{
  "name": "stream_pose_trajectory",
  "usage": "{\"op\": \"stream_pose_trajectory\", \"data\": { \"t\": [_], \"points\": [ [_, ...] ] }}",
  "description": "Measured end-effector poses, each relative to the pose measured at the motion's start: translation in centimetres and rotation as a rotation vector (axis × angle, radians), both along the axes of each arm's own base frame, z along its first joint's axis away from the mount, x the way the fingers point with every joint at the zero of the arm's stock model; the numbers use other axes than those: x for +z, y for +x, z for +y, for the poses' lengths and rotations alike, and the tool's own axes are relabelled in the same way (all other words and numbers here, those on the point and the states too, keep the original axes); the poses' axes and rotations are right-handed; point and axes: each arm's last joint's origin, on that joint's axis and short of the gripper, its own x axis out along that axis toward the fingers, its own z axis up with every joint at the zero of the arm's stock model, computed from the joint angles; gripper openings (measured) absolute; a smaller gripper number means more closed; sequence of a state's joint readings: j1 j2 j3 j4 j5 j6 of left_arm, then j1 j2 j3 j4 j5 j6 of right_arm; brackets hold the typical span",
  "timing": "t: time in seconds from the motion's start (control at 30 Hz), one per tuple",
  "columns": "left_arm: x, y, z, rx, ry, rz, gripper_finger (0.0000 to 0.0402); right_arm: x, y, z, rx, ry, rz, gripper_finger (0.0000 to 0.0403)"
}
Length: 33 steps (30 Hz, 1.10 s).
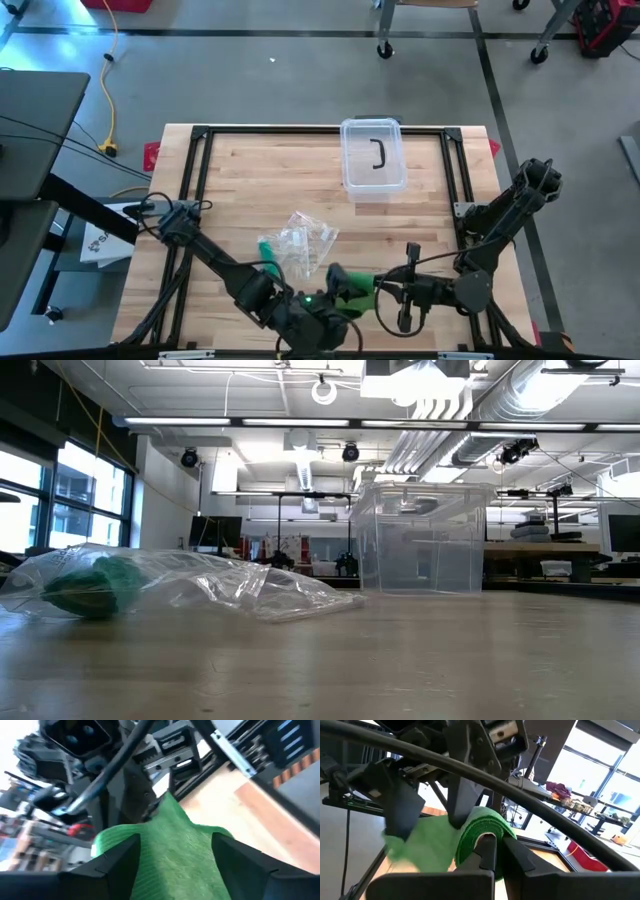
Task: Roll bandage
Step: Roll the green bandage
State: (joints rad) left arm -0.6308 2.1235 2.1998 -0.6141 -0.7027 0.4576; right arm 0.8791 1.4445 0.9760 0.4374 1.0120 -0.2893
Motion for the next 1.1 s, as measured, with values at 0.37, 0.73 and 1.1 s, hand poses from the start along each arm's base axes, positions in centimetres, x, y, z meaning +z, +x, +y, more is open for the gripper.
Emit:
{"op": "stream_pose_trajectory", "data": {
  "t": [0.37,0.73,1.1],
  "points": [
    [0.9,-0.4,-0.3,0.084,0.075,-0.063,0.0182,0.0,0.0,0.0,0.002,0.001,0.002,0.0000],
    [1.4,-3.9,-1.8,0.330,-0.211,-0.111,0.0206,0.2,-1.2,0.7,-0.068,0.017,-0.016,0.0000],
    [-9.5,-9.6,-4.9,0.635,-0.366,-0.531,0.0200,1.5,-2.5,1.7,-0.015,-0.003,-0.084,0.0000]
  ]
}}
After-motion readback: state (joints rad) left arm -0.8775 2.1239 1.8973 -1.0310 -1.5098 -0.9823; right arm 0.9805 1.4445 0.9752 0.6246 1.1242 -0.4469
